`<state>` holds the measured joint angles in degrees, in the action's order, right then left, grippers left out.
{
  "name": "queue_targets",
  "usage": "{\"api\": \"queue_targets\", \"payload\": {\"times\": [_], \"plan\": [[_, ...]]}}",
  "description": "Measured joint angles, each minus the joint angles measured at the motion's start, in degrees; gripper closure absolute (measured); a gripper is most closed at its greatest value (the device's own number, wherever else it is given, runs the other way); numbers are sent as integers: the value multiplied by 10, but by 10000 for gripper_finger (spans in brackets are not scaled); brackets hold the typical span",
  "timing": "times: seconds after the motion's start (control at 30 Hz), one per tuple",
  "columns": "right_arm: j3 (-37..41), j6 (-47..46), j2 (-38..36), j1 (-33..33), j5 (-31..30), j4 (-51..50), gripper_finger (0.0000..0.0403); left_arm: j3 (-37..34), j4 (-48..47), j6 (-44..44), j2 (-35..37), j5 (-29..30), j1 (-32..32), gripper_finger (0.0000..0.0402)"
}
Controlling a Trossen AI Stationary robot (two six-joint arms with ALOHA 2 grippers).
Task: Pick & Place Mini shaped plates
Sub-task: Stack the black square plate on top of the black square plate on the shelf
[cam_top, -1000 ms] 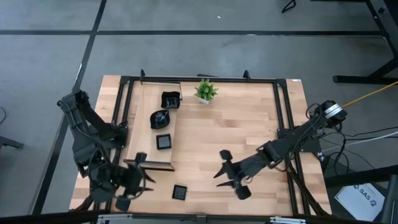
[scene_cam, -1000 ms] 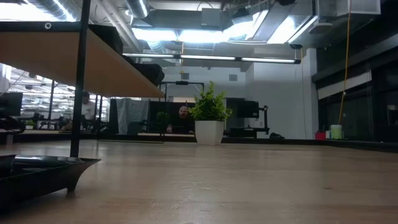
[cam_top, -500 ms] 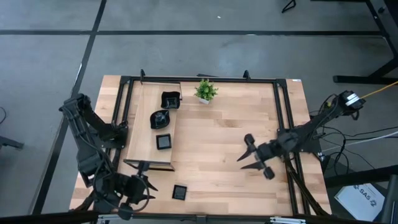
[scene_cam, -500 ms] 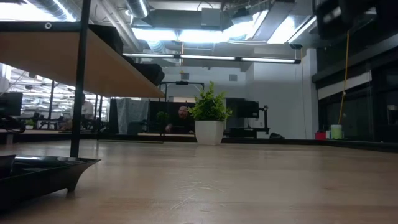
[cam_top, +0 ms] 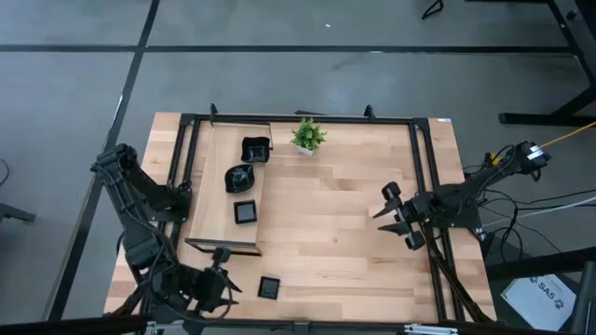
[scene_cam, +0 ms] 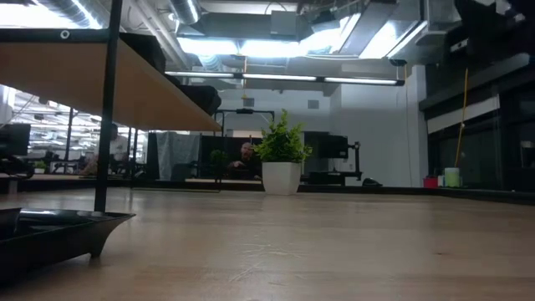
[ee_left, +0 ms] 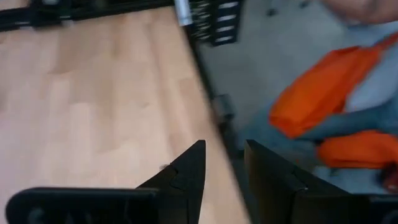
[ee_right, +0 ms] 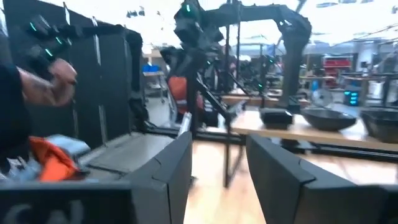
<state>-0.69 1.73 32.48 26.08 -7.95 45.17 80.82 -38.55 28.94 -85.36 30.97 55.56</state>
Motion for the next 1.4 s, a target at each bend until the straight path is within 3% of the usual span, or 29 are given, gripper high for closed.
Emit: {"api": "queue_targets", "payload": {"times": [0.17,0.6,0.9,1.2,1.4], "plan": [[0,0,-105,-25,2,-138,250,0,72,-48,0,-89,-21,295],[0,0,-324,-60,10,-432,250,0,84,-107,0,-60,-21,304],[-2,34,-319,-85,15,-442,250,0,87,-136,-42,-52,-27,304],[-2,-15,-319,-87,15,-442,250,0,83,-127,-97,-57,-43,304],[-2,-30,-319,-87,15,-442,250,0,58,-106,-130,-105,-66,304]]}}
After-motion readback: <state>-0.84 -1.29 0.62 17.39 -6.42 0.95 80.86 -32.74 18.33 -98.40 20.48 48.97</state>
